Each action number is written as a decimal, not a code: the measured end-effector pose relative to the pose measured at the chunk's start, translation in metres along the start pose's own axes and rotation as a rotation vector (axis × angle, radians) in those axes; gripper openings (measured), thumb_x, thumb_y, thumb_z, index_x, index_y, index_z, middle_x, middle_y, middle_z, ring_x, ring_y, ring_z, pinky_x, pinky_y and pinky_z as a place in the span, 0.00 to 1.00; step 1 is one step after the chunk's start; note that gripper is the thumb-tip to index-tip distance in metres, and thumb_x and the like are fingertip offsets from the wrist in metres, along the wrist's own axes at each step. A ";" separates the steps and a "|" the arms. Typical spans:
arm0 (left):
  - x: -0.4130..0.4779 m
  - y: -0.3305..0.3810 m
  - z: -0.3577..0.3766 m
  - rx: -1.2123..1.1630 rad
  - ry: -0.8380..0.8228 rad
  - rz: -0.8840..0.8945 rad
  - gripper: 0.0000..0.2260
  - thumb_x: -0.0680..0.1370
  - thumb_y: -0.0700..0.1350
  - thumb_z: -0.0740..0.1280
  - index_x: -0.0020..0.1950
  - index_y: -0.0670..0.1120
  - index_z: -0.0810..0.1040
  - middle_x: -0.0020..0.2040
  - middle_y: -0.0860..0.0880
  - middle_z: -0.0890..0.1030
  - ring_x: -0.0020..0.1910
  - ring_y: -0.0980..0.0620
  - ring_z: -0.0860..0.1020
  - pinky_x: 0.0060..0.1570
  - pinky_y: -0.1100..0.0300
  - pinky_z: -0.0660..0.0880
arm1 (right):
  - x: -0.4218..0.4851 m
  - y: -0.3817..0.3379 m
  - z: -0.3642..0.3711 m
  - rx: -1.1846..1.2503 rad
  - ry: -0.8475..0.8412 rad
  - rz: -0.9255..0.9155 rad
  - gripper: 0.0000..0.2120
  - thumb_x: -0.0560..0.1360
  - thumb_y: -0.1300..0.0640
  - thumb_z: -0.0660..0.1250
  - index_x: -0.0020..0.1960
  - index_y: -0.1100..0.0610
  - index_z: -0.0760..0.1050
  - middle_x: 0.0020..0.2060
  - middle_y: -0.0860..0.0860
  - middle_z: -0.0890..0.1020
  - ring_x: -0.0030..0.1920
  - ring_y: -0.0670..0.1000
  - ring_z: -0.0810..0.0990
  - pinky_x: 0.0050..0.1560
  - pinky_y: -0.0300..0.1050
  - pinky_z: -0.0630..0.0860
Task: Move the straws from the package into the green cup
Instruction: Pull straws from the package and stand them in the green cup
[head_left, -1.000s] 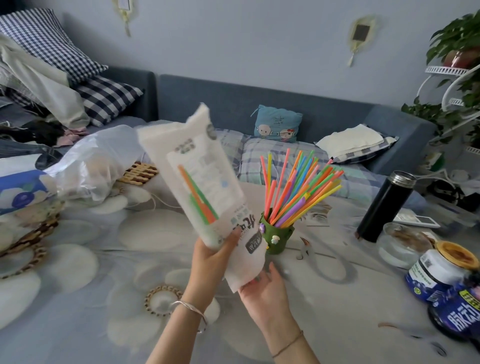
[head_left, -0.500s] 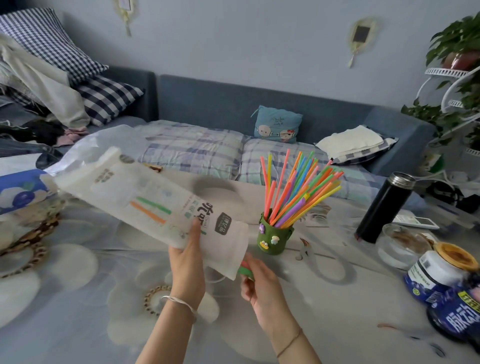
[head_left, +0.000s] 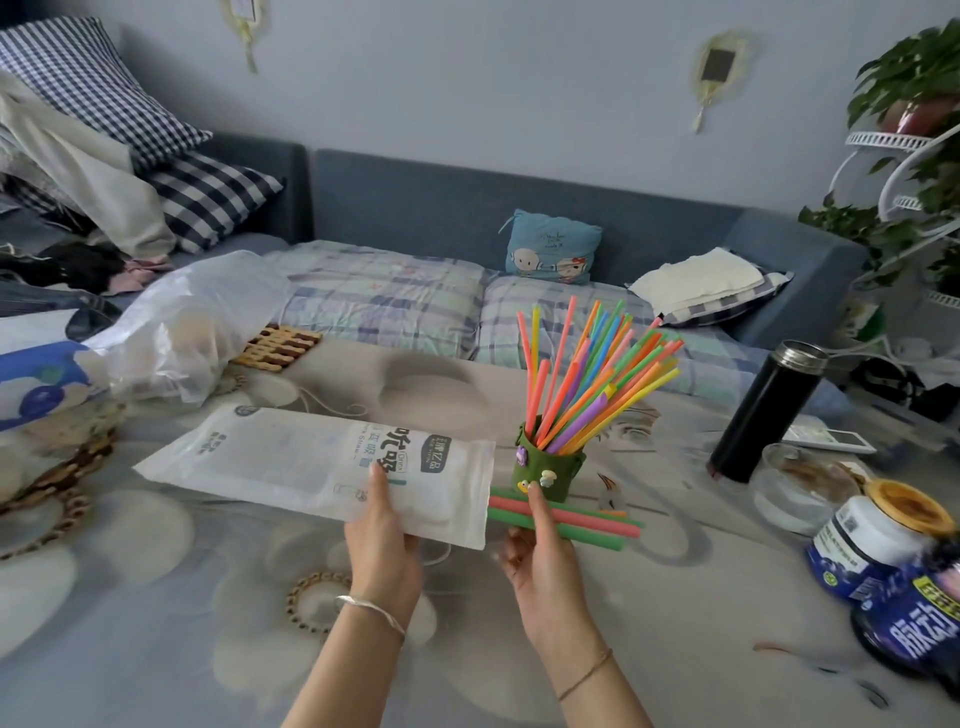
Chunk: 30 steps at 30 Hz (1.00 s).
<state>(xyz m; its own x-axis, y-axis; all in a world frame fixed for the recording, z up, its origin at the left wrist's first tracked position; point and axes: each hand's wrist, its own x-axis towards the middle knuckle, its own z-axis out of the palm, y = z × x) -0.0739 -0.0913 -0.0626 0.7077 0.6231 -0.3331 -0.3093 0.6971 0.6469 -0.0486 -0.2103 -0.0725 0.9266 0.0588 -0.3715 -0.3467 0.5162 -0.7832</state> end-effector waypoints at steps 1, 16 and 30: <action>-0.001 -0.002 0.000 0.014 -0.011 -0.009 0.12 0.81 0.48 0.62 0.62 0.44 0.75 0.48 0.51 0.82 0.34 0.60 0.83 0.25 0.66 0.76 | 0.000 0.000 0.001 -0.014 -0.007 -0.005 0.08 0.73 0.50 0.68 0.41 0.54 0.75 0.24 0.47 0.69 0.23 0.44 0.66 0.27 0.38 0.62; 0.005 0.002 -0.002 0.021 -0.032 -0.011 0.11 0.82 0.44 0.60 0.63 0.43 0.73 0.53 0.49 0.81 0.44 0.56 0.82 0.40 0.62 0.78 | -0.004 -0.024 -0.005 -0.183 0.031 -0.339 0.08 0.77 0.60 0.62 0.40 0.59 0.75 0.30 0.51 0.77 0.22 0.46 0.72 0.20 0.38 0.66; 0.009 0.013 -0.003 -0.087 0.049 -0.024 0.10 0.81 0.42 0.61 0.62 0.45 0.72 0.47 0.52 0.80 0.34 0.60 0.82 0.36 0.64 0.79 | 0.006 -0.081 -0.011 -0.408 0.011 -0.750 0.08 0.77 0.61 0.62 0.39 0.57 0.74 0.25 0.50 0.75 0.20 0.45 0.71 0.20 0.36 0.69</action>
<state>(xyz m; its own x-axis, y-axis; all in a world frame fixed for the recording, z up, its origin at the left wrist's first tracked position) -0.0733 -0.0760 -0.0592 0.6845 0.6207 -0.3822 -0.3478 0.7389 0.5770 -0.0166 -0.2613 -0.0169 0.9313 -0.1850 0.3137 0.3304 0.0670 -0.9415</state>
